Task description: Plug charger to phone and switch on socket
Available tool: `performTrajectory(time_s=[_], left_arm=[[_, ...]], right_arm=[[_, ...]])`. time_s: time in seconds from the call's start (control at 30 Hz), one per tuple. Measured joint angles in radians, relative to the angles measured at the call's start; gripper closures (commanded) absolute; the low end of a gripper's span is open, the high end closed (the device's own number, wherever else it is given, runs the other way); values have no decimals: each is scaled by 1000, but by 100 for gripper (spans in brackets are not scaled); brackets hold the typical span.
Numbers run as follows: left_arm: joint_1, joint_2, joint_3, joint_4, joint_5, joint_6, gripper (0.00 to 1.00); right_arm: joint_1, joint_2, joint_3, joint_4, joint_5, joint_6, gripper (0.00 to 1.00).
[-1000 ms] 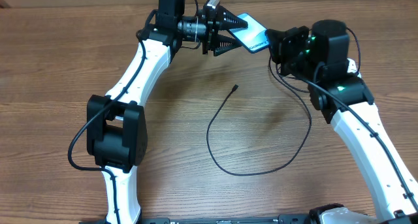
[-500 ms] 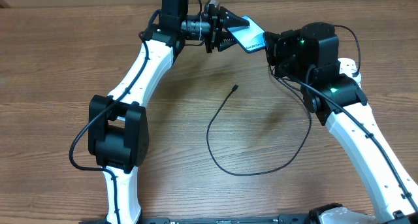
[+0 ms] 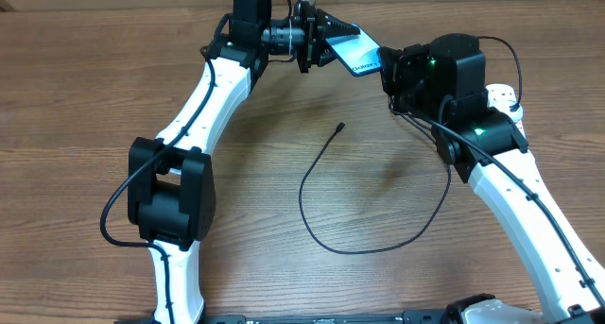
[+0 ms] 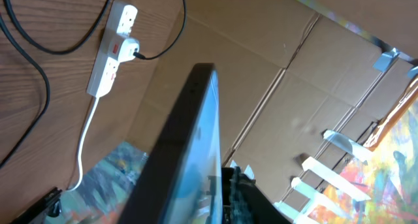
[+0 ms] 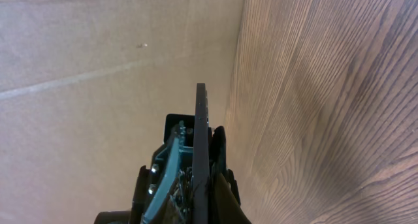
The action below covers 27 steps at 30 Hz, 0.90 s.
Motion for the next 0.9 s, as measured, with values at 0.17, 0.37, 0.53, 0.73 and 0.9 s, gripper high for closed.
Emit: performTrajectory(time_s=[0.17,0.37,0.53,0.73,0.9], left_arm=[[0,0,0,0,-13,-16,91],[0,0,0,3,-28,-26,96],[0,0,0,0,-34,11,96],[33,0,0,-54,-24,193,96],[130,2,2,-299,4,442,96]], right_arm=[[0,6,0,8,-1,12,96],[0,12,0,3,-5,33,84],[2,13,1,-3,-20,-31,51],[-48,13,5,-154,-31,-176,39],[-151,13,6,-286,-35,-426,35]])
